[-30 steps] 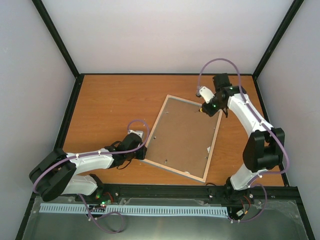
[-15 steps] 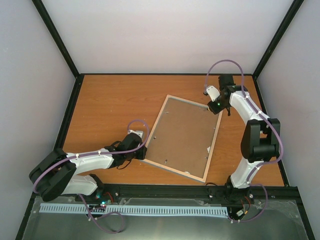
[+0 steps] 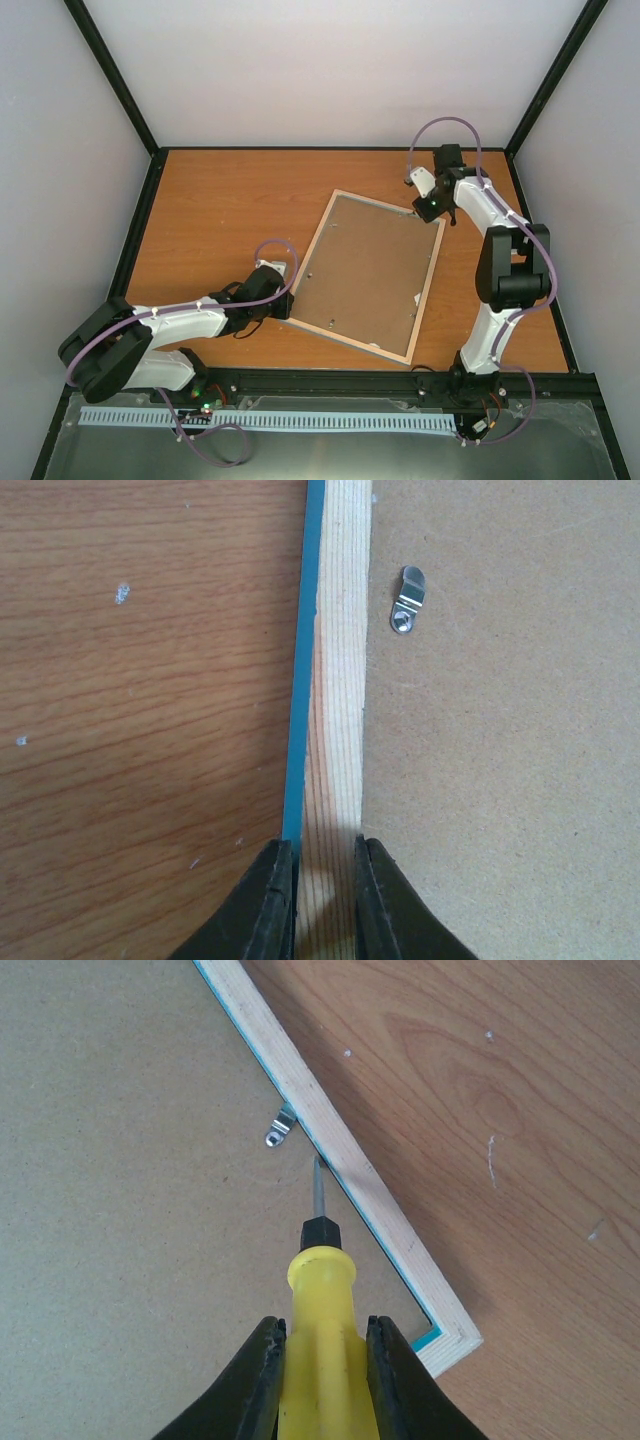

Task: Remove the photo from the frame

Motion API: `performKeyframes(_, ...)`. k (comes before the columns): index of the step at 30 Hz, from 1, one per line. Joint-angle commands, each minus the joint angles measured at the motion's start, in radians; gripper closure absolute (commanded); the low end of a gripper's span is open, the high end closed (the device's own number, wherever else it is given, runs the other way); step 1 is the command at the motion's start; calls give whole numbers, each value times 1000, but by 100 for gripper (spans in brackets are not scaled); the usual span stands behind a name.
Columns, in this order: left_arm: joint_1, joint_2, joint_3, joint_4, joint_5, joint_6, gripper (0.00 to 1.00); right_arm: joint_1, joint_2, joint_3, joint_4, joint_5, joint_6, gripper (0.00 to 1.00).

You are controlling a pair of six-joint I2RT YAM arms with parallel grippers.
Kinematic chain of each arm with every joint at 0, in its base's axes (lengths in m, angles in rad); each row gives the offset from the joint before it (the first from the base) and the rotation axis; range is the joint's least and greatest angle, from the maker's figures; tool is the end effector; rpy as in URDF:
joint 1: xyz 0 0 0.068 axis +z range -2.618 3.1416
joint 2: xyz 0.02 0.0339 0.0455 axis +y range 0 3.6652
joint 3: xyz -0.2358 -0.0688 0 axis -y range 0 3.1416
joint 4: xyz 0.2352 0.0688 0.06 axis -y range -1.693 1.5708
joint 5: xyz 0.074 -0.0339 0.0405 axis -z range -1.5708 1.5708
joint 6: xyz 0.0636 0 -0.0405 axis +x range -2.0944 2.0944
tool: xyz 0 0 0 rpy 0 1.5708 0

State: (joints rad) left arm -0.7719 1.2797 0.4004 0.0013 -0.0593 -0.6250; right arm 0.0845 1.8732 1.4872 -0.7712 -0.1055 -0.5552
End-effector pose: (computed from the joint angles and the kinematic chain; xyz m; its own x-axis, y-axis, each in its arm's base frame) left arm 0.1720 -0.1621 0.0907 -0.8387 0.0013 -0.5446 0.2200 0.9155 -0.3367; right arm 0.3839 0.0392 0.1800 -0.7089 -0.5861 -0.3924 -0.5881 0.7983 -0.1299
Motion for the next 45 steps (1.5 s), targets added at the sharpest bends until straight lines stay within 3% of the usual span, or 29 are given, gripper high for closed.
performKeyframes(1, 10, -7, 17, 57, 3, -13, 99, -5, 26, 34, 7, -25, 13, 97)
performKeyframes(16, 11, -2, 20, 57, 4, -11, 99, -3, 47, 44, -28, -131, -7, 97)
performKeyframes(45, 11, -4, 18, 57, 3, -14, 99, 9, 65, 49, -35, -140, -18, 97)
